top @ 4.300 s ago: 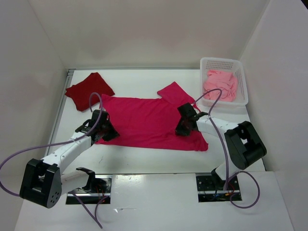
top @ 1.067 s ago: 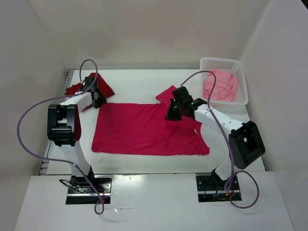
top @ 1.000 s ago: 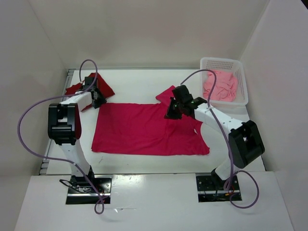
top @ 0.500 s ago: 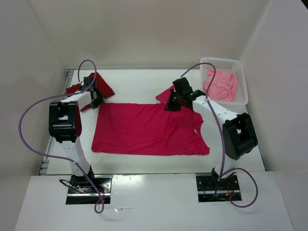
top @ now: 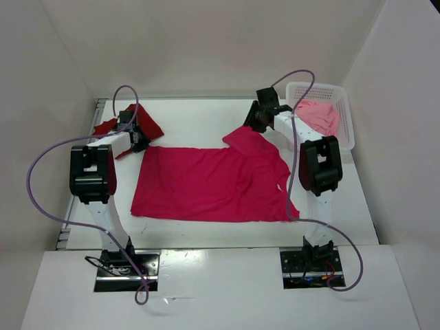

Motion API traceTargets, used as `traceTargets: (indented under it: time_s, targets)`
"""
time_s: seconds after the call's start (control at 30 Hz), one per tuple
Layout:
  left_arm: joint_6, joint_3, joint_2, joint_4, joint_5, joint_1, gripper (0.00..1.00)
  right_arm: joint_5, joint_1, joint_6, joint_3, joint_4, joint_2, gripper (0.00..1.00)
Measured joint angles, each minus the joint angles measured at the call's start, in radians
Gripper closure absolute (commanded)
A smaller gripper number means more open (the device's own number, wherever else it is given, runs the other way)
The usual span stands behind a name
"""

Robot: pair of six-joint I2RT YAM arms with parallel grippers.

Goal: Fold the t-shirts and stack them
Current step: Grap the side of the flattened tshirt furthest away from the robot with both arms

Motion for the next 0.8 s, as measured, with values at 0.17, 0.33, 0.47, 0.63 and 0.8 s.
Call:
traceTargets:
  time_s: [0.17, 0.33, 0.47, 0.63, 0.8]
  targets:
    - [-0.007, -0.064, -0.085, 0.024, 0.013, 0.000, 1.00, 0.050, -0.008, -0.033, 0.224, -0.027, 0.193, 0.49]
    - [-0.023, -0.104, -0.171, 0.043, 0.024, 0.000, 1.00, 0.103, -0.008, -0.056, 0.424, -0.078, 0.354, 0.49]
    - [-0.024, -0.122, -0.198, 0.056, 0.035, 0.000, 1.00, 0.153, -0.008, -0.070, 0.576, -0.136, 0.456, 0.49]
    - [-0.024, -0.135, -0.200, 0.054, 0.046, 0.000, 1.00, 0.198, -0.008, -0.092, 0.713, -0.186, 0.539, 0.52]
    - [-0.024, -0.146, -0.211, 0.055, 0.053, 0.000, 1.00, 0.215, -0.008, -0.107, 0.736, -0.222, 0.565, 0.57]
